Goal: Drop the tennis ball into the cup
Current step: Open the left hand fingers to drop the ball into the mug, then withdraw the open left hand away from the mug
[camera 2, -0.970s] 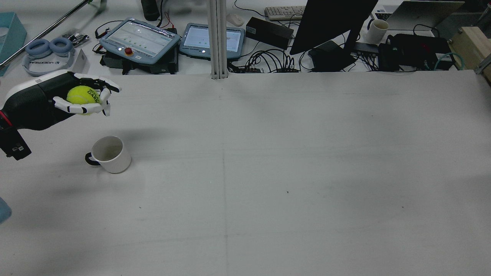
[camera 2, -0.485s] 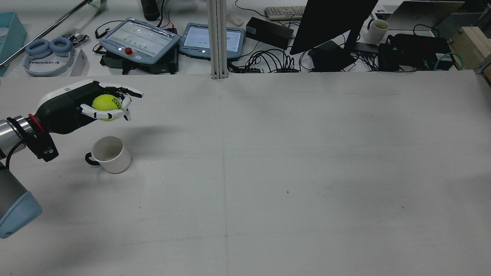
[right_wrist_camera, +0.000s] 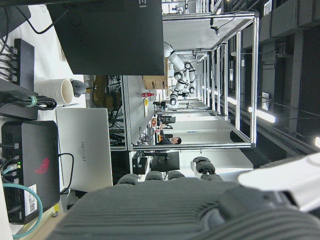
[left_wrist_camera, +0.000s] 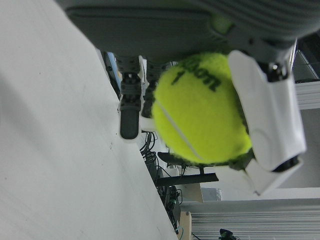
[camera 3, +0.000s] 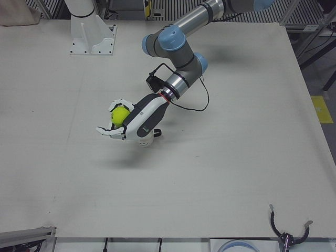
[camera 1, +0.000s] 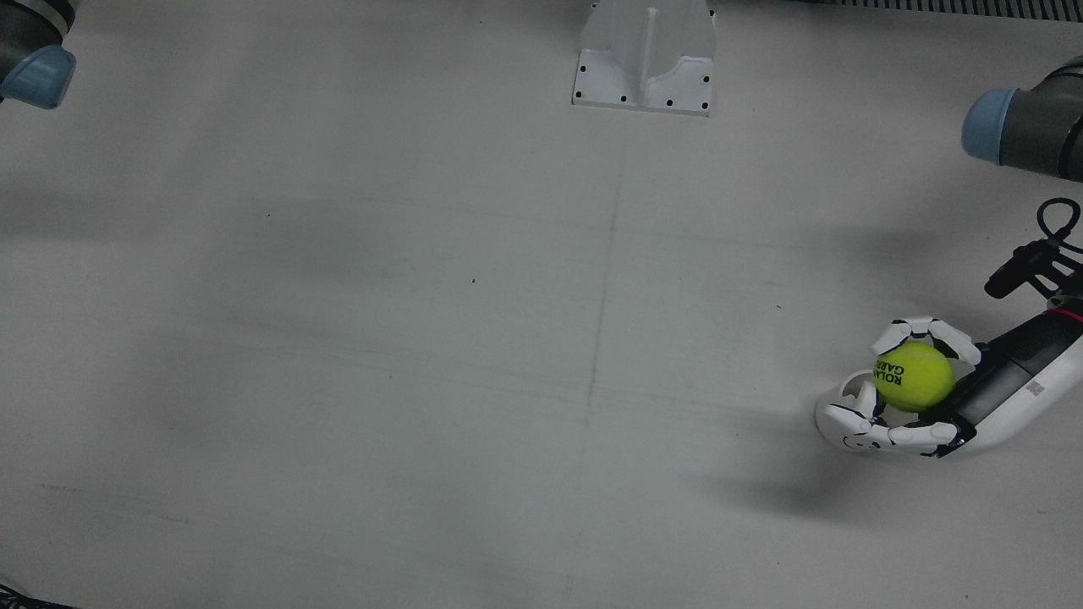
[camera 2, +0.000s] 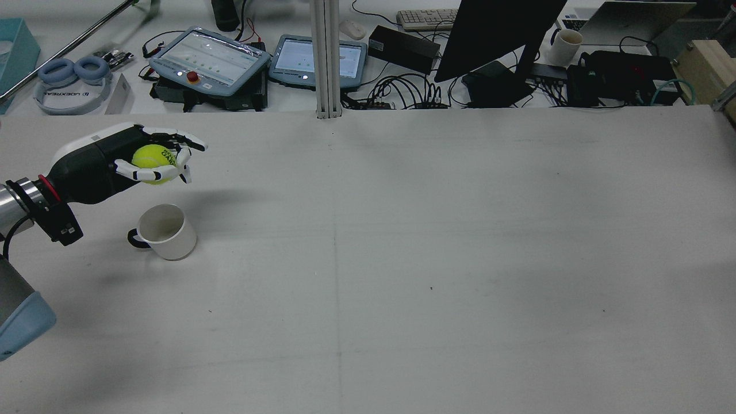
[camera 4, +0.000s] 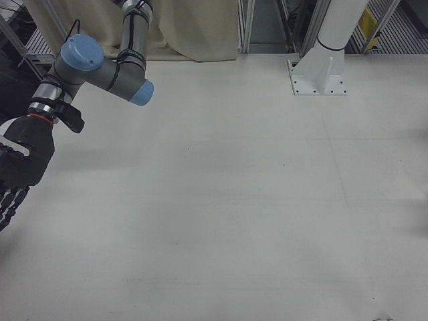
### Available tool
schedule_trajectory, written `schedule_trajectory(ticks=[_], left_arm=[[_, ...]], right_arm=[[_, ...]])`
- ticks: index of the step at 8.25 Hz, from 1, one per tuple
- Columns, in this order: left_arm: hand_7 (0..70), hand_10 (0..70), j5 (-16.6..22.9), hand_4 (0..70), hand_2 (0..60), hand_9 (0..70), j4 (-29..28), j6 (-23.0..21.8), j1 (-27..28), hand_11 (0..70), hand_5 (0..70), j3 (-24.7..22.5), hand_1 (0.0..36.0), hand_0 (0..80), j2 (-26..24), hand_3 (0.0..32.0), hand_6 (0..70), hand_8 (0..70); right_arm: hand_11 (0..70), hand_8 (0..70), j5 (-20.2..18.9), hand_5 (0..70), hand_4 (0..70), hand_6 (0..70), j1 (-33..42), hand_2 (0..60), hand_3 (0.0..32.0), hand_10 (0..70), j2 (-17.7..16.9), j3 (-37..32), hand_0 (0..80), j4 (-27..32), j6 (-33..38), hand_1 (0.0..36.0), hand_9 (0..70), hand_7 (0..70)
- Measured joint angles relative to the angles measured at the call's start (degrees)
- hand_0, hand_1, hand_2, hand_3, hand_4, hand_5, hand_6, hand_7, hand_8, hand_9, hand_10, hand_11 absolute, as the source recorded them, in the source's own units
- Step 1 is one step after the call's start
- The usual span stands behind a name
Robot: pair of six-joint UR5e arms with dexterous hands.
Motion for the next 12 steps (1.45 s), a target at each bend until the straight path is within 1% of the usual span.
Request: schedule_trajectory(ticks=[1,2,3,4,5,6,7,8,9,10,11,12], left_arm=[[64.4,13.0,0.03,28.0,28.7,36.7,-0.51,0.01,0.02,20.2,11.5,0.03,20.8,51.2,0.39,0.0,42.0,24.3],[30.3,1.8,0.06,15.7,21.7,6.3,-1.10,0.08,0.07,4.9,4.3,0.05,27.6,54.6,0.94,0.0,3.2,0.6],[23.4,0.1,0.10,6.5,21.6,3.2,-2.07,0.18,0.10,2.4,4.3,0.10,29.3,55.3,1.84,0.0,1.8,0.0],[18.5,0.0,0.17,3.2,23.0,2.3,-3.16,0.24,0.11,1.2,6.7,0.16,29.2,55.7,2.85,0.0,8.2,0.8],[18.9,0.0,0.22,2.1,22.1,2.3,-3.98,0.29,0.12,0.9,4.8,0.20,30.4,55.9,3.55,0.0,2.0,0.0],[19.1,0.0,0.24,2.3,24.4,2.4,-4.57,0.37,0.12,1.1,4.5,0.22,30.7,55.5,3.93,0.0,1.5,0.0],[19.5,0.0,0.25,2.5,24.2,2.5,-4.95,0.42,0.12,1.1,4.5,0.24,30.7,55.6,4.14,0.0,1.5,0.0],[20.0,0.0,0.26,3.3,28.6,2.6,-5.14,0.45,0.12,1.1,5.3,0.24,30.5,54.6,4.25,0.0,3.2,0.0],[22.7,0.0,0.26,3.4,33.1,3.1,-5.21,0.40,0.12,1.1,3.6,0.24,30.1,52.3,4.25,0.0,1.1,0.0],[23.7,0.0,0.29,3.6,34.7,3.3,-5.24,0.14,-0.12,1.6,4.1,-0.04,29.8,52.0,4.11,0.0,2.3,0.0],[23.3,0.0,0.32,2.3,31.4,3.2,-4.43,-0.12,-1.90,2.0,4.8,-0.88,31.7,54.6,3.79,0.0,4.5,0.8],[21.9,0.0,0.34,0.4,30.1,2.9,-2.15,-0.21,-5.04,2.4,5.3,-1.46,32.5,55.8,2.28,0.0,2.3,0.0]], right_arm=[[0.0,0.0,0.00,0.0,0.0,0.0,-0.02,0.0,0.0,0.0,-0.01,0.00,0.0,-0.01,0.00,0.0,0.0,0.0],[0.0,0.0,0.00,0.0,0.0,0.0,-0.04,0.0,0.0,0.0,-0.02,0.00,0.0,-0.01,0.00,0.0,0.0,0.0],[0.0,0.0,0.00,0.0,0.0,0.0,-0.04,0.0,0.0,0.0,-0.02,0.00,0.0,-0.01,0.00,0.0,0.0,0.0],[0.0,0.0,0.00,0.0,0.0,0.0,-0.04,0.0,0.0,0.0,-0.02,0.00,0.0,-0.01,0.00,0.0,0.0,0.0],[0.0,0.0,0.00,0.0,0.0,0.0,-0.03,0.0,0.0,0.0,-0.02,0.00,0.0,-0.01,0.00,0.0,0.0,0.0],[0.0,0.0,0.00,0.0,0.0,0.0,-0.02,0.0,0.0,0.0,-0.02,0.00,0.0,-0.01,0.00,0.0,0.0,0.0],[0.0,0.0,0.00,0.0,0.0,0.0,-0.03,0.0,0.0,0.0,-0.02,0.00,0.0,0.02,0.00,0.0,0.0,0.0],[0.0,0.0,0.00,0.0,0.0,0.0,-0.03,0.0,0.0,0.0,-0.02,0.00,0.0,0.02,0.00,0.0,0.0,0.0],[0.0,0.0,0.00,0.0,0.0,0.0,-0.04,0.0,0.0,0.0,-0.02,0.00,0.0,0.01,0.00,0.0,0.0,0.0],[0.0,0.0,0.00,0.0,0.0,0.0,-0.03,0.0,0.0,0.0,-0.02,0.00,0.0,0.00,0.00,0.0,0.0,0.0],[0.0,0.0,0.00,0.0,0.0,0.0,0.01,0.0,0.0,0.0,-0.02,0.00,0.0,0.00,0.00,0.0,0.0,0.0],[0.0,0.0,0.00,0.0,0.0,0.0,0.03,0.0,0.0,0.0,-0.02,0.02,0.0,-0.01,0.00,0.0,0.0,0.0]])
